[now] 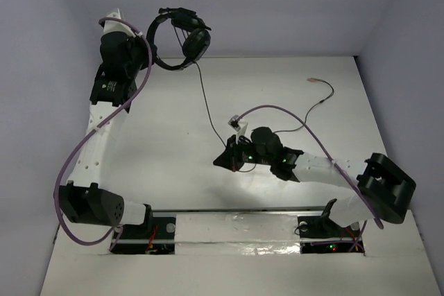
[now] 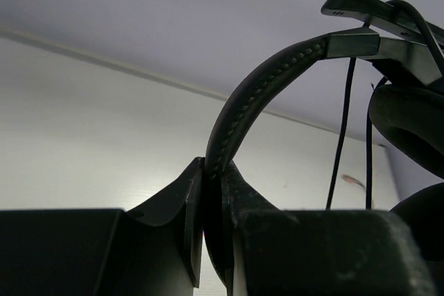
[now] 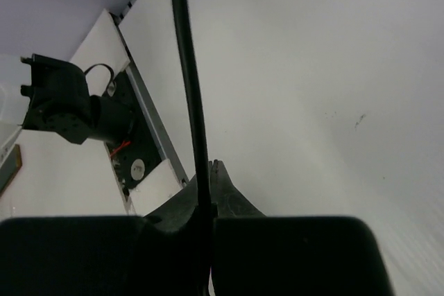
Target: Wrap the headphones
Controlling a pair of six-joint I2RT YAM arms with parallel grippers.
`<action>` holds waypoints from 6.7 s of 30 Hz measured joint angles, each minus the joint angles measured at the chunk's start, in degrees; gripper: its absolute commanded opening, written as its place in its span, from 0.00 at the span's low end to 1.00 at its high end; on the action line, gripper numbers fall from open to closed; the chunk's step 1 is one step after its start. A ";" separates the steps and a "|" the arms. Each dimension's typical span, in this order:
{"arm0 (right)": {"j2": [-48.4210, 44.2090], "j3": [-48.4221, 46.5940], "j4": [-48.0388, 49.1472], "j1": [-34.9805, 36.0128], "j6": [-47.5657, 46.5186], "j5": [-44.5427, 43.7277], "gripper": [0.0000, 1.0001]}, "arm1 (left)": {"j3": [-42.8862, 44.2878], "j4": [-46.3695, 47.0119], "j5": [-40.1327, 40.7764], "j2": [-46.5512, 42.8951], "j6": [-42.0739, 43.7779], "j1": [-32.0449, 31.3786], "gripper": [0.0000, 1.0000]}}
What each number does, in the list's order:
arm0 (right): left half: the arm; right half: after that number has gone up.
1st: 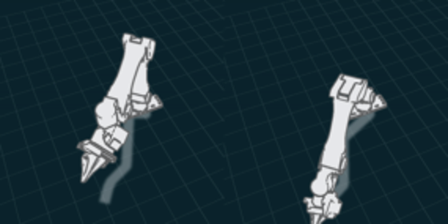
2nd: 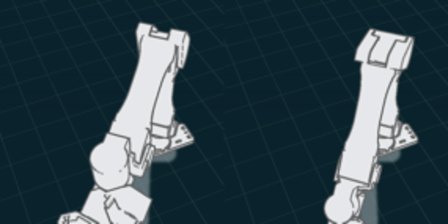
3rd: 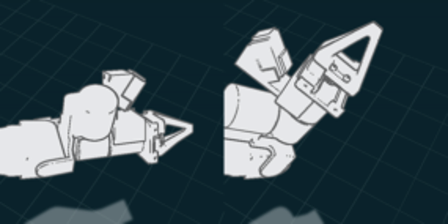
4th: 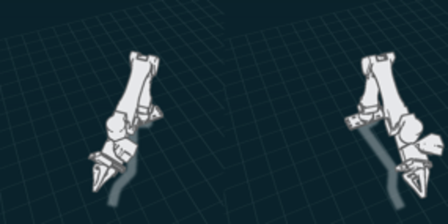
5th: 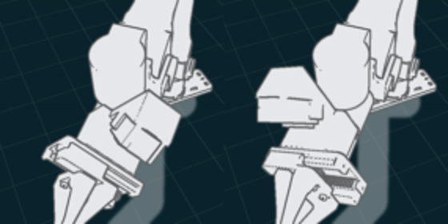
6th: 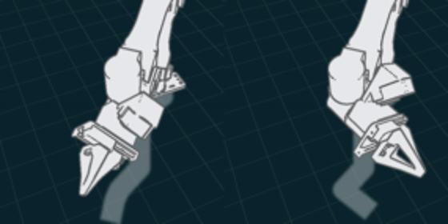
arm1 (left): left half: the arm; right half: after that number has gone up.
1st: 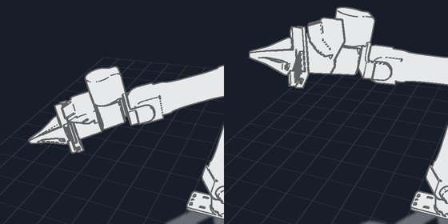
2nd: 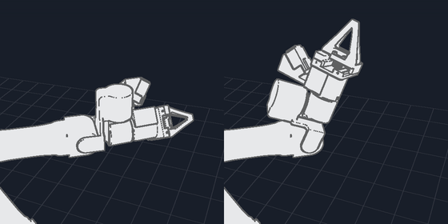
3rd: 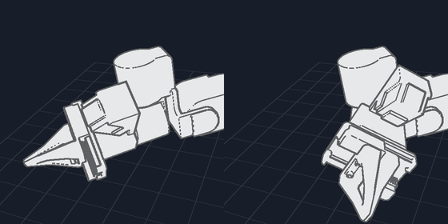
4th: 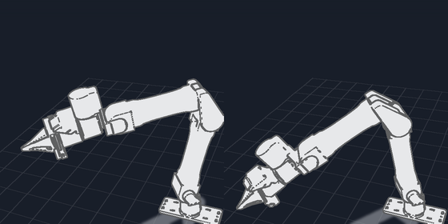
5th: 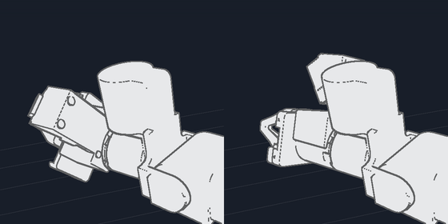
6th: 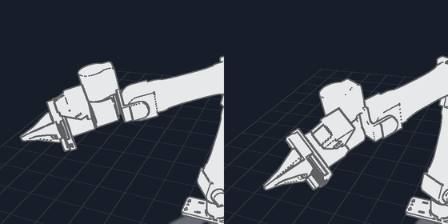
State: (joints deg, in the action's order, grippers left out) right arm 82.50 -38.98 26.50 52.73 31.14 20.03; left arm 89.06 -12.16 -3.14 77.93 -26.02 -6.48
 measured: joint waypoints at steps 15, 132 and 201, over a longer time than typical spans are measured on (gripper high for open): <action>-11.69 -21.73 -40.85 8.48 -9.77 -14.56 0.00 | -5.03 -1.75 27.63 12.74 10.43 -11.08 0.00; 17.73 -5.44 21.44 -13.11 0.37 7.04 0.28 | 8.35 -4.11 -6.10 -4.55 1.25 -13.05 0.00; -15.52 -38.97 -51.60 4.22 -27.50 -50.34 0.00 | -20.46 -0.74 37.05 4.39 19.19 -32.44 0.00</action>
State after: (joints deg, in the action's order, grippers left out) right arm 66.98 -77.95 -25.10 56.95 3.64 -30.30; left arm 68.60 -12.91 33.91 82.32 -6.83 -38.92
